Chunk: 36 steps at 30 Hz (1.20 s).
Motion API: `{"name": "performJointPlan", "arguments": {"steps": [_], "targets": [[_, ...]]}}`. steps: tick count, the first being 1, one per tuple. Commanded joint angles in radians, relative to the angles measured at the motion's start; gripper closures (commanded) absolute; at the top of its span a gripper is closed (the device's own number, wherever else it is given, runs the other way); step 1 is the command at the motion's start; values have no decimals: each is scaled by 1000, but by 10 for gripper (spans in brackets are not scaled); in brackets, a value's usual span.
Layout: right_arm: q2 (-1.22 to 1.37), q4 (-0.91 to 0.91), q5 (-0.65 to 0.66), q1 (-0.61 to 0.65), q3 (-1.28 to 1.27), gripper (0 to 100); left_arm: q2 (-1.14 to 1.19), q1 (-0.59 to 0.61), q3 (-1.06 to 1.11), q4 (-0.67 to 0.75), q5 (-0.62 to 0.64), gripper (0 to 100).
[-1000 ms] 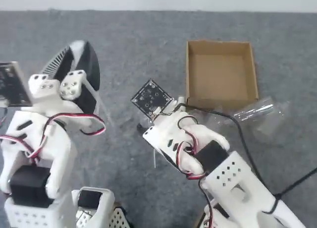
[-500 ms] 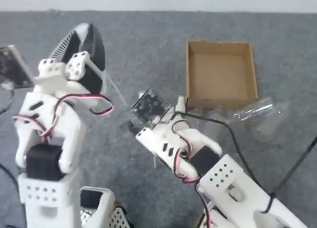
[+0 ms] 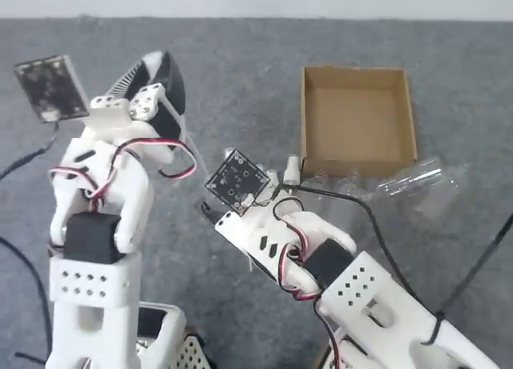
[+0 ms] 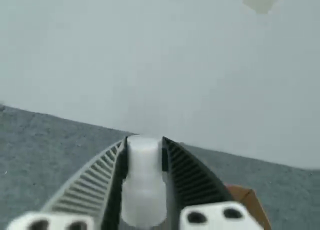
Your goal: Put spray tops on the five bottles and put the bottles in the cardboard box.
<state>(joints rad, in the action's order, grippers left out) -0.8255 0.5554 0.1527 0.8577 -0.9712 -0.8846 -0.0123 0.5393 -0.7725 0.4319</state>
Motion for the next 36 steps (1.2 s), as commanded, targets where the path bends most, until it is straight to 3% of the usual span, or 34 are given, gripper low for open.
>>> {"name": "performJointPlan", "arguments": {"steps": [1,14,18,23,32,36], "targets": [[-1,-22,-11,2,12,992,-2,11,-4,-21,8,990],[-81,35,-3,1,-3,991,-9,-23,88,-153,0,990],[-147,-41,-17,-42,-41,992,-91,-46,142,-157,-40,990],[-160,-203,-146,-62,-126,992,-216,-155,228,-158,-98,990],[-170,-337,-153,-62,-216,992,-259,-207,288,-166,-127,983],[-170,-335,-153,-62,-219,992,-261,-213,280,-189,-127,889]]}}
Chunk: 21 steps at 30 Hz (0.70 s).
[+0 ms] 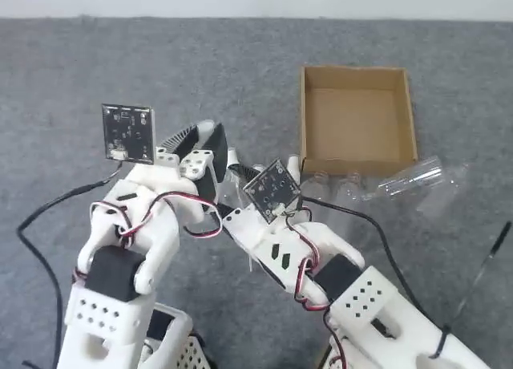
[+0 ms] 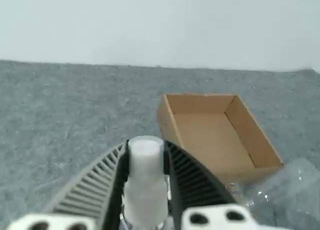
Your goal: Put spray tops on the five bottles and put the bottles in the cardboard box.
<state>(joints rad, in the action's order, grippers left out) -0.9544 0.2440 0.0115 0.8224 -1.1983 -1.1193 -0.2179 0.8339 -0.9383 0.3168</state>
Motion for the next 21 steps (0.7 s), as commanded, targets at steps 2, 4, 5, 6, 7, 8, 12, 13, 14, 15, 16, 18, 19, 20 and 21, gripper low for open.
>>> {"name": "performJointPlan", "arguments": {"steps": [2,4,5,6,7,8,12,13,14,15,16,18,19,20,21], "targets": [[-41,-24,-12,-27,6,992,-26,-2,-19,-37,-12,852],[-41,-24,-12,-27,6,992,-26,3,-47,-58,-14,843],[-41,-24,-12,-27,6,992,-26,11,-68,-75,-14,844],[-41,-21,-12,-27,6,992,-26,20,-96,-89,-14,844],[-41,-18,-12,-27,6,992,-23,31,-127,-101,-14,844],[-41,-16,-12,-27,6,992,-20,48,-154,-106,-17,844],[-41,-13,-11,-27,5,992,-17,106,-219,-104,-48,844],[-41,-13,-11,-27,5,992,-17,112,-223,-100,-49,844],[-41,-13,-11,-27,5,992,-15,120,-217,-83,-54,844],[-41,-13,-11,-27,5,992,-12,124,-202,-66,-69,844],[-41,-13,-11,-27,5,992,-3,124,-185,-52,-83,844],[-41,-13,-11,-27,5,992,26,129,-156,-34,-91,844],[-41,-13,-11,-27,5,992,43,130,-145,-25,-92,844],[-41,-13,-11,-27,5,992,60,130,-140,-21,-92,844],[-41,-13,-11,-27,5,992,75,130,-136,-23,-94,844]]}}
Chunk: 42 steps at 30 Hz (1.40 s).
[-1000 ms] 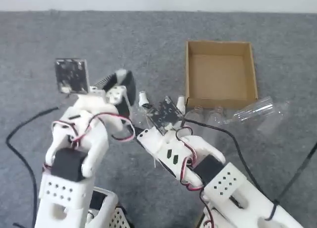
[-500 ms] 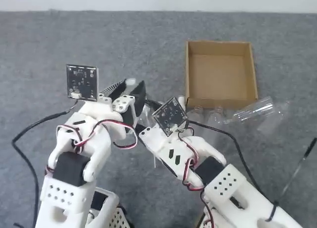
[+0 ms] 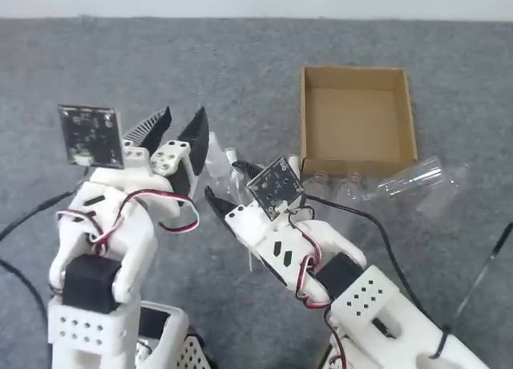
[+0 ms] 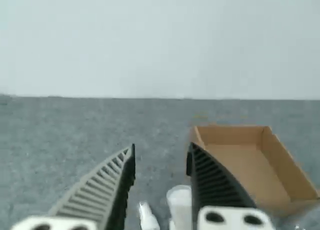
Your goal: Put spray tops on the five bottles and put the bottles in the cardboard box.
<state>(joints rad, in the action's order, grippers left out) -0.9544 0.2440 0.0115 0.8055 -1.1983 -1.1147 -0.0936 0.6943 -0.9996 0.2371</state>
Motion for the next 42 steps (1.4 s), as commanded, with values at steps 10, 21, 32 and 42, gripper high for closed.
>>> {"name": "performJointPlan", "arguments": {"steps": [10,21,32,42], "targets": [[-41,-13,-11,-12,5,992,109,-3,50,-6,-55,845],[-38,-13,-11,-12,5,992,-48,-3,90,-51,-55,845],[-38,-12,-11,-61,11,992,-183,-5,67,-54,-55,841],[71,130,-14,-255,282,992,-341,-14,262,-89,-98,840]]}}
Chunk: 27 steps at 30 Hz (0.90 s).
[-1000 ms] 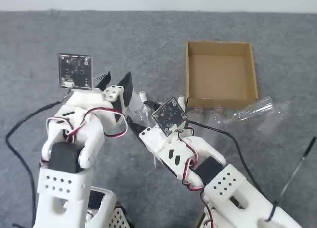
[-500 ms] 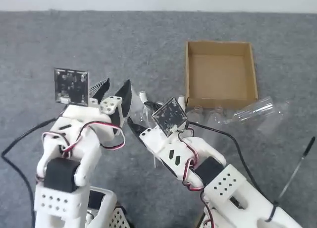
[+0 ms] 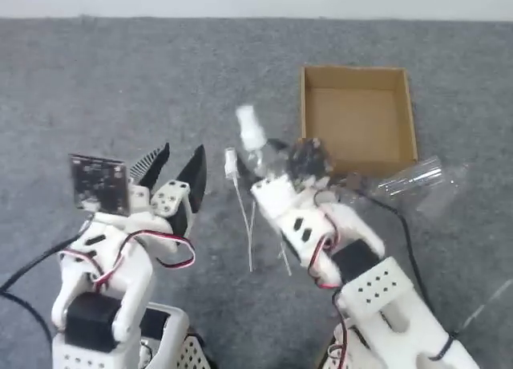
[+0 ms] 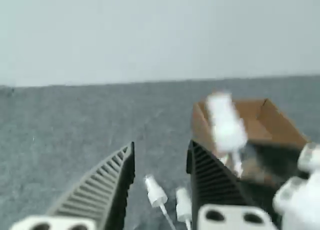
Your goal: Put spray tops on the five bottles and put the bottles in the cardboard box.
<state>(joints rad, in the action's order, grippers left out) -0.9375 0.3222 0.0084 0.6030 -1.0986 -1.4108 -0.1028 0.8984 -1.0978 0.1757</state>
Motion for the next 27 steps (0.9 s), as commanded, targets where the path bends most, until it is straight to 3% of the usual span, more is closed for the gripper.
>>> {"name": "performJointPlan", "arguments": {"steps": [1,7,11,14,21,27], "targets": [[91,65,-11,-62,230,992,-52,-5,77,20,-46,840],[325,150,-14,-58,506,992,-91,-57,229,87,-71,836],[446,205,-14,-21,644,992,-117,-175,306,91,-84,727],[490,265,-14,22,721,992,-137,-196,323,92,-81,679],[407,429,-9,91,770,992,-137,-147,377,199,-83,679],[275,547,-9,90,769,992,-137,-147,386,210,-84,680]]}}
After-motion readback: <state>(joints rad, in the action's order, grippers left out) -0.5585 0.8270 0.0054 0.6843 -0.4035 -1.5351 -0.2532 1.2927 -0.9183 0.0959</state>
